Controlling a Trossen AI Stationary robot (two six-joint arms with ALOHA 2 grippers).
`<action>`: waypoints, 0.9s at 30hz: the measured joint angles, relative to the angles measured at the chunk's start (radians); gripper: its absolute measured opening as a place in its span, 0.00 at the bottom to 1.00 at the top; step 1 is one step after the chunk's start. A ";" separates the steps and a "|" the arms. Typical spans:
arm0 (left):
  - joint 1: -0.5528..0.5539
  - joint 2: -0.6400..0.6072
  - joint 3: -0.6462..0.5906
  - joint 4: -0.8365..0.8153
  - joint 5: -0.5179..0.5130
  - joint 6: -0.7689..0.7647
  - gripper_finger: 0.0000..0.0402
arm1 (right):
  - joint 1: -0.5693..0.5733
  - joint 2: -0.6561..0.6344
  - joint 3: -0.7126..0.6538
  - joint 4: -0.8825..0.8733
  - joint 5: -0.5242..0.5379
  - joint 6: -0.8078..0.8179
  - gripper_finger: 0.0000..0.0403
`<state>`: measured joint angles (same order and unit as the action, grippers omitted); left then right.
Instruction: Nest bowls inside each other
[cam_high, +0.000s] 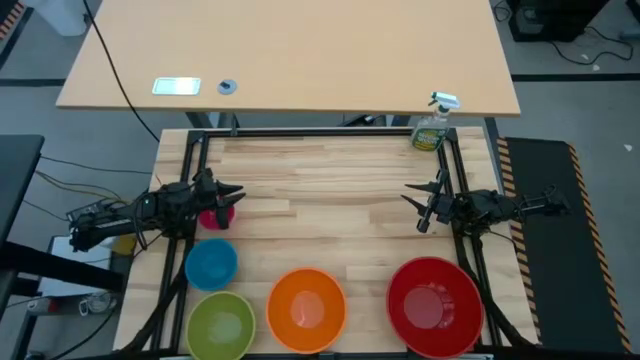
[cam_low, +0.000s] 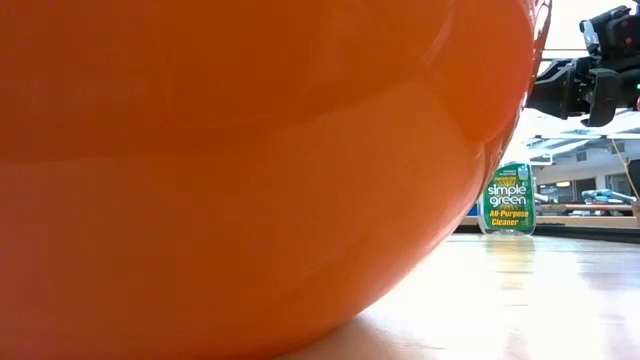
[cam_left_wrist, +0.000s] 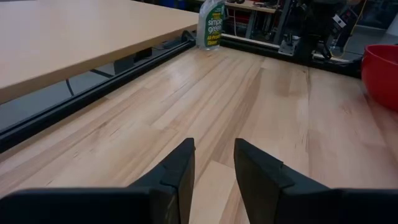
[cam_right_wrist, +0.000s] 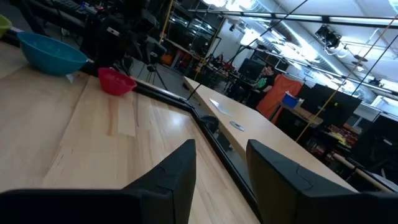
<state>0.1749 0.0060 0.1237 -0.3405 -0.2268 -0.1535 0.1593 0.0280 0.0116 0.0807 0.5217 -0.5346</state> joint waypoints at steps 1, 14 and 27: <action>0.000 0.000 0.000 0.000 0.000 0.000 0.29 | 0.000 0.000 0.000 0.000 0.000 0.000 0.37; 0.000 0.000 0.000 0.221 0.000 -0.196 0.29 | 0.000 0.000 0.000 0.000 0.000 0.000 0.37; 0.000 0.000 0.000 0.317 0.000 -0.375 0.29 | 0.000 0.000 0.000 0.001 0.000 0.000 0.37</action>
<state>0.1747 0.0063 0.1238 -0.0237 -0.2269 -0.5282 0.1593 0.0279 0.0116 0.0814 0.5217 -0.5345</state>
